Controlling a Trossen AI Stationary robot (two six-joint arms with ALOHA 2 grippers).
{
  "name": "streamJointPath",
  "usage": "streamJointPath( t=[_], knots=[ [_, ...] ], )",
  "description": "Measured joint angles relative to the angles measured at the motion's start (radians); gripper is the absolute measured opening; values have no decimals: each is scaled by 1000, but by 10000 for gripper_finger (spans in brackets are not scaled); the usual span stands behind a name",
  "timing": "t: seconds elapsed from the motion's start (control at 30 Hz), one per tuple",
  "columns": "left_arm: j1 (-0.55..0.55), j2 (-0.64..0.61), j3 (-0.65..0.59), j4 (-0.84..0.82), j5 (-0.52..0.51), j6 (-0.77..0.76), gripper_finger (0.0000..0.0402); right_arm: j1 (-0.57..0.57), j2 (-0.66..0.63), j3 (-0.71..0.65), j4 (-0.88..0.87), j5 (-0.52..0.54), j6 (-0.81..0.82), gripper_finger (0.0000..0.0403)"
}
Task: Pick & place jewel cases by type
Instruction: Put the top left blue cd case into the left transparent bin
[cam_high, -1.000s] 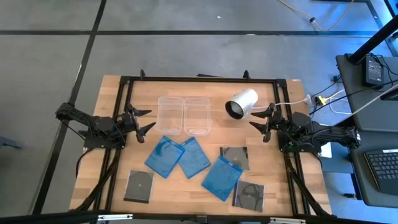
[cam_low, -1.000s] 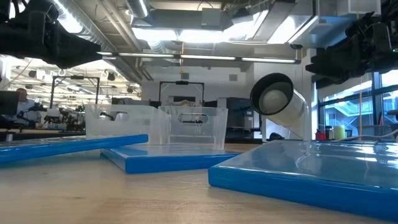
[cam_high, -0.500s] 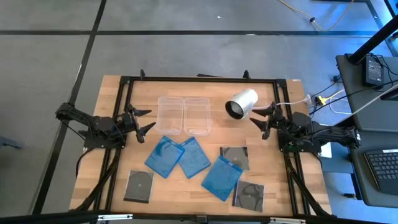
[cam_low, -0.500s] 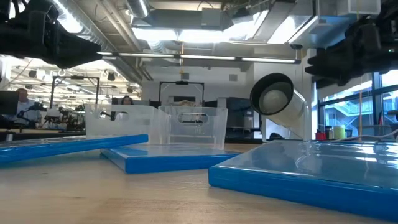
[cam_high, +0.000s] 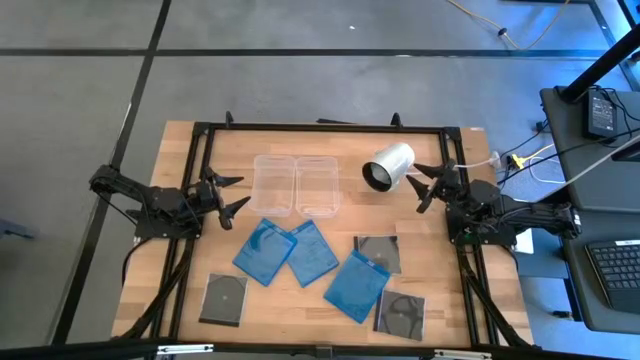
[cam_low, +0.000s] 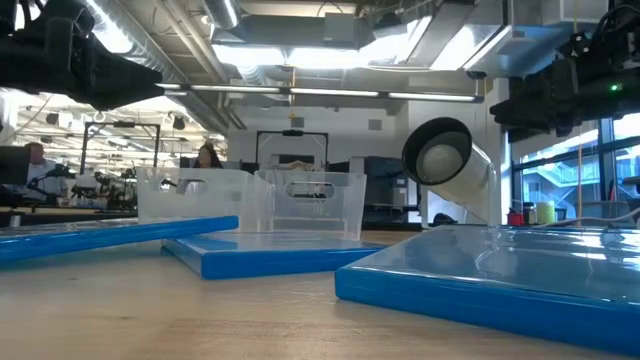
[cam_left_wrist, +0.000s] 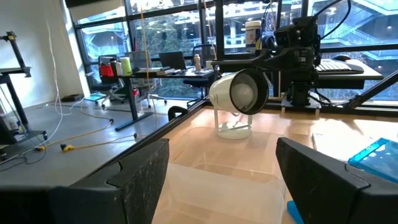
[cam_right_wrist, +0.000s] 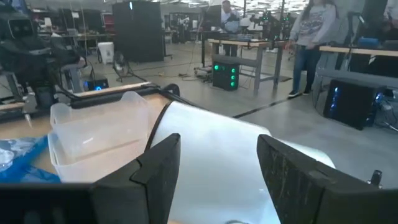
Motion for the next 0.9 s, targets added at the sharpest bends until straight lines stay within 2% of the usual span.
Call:
streamJointPath(
  t=[0.4, 0.6, 0.9],
  knots=[
    [0, 0, 0, 0, 0, 0, 294, 0, 62, 0, -1, -12, 0, 217],
    [0, 0, 0, 0, 0, 24, 294, 0, 63, 0, -2, -86, -2, 217],
    [0, 0, 0, 0, 0, 8, 294, 0, 63, 0, -3, -97, 24, 217]
  ],
)
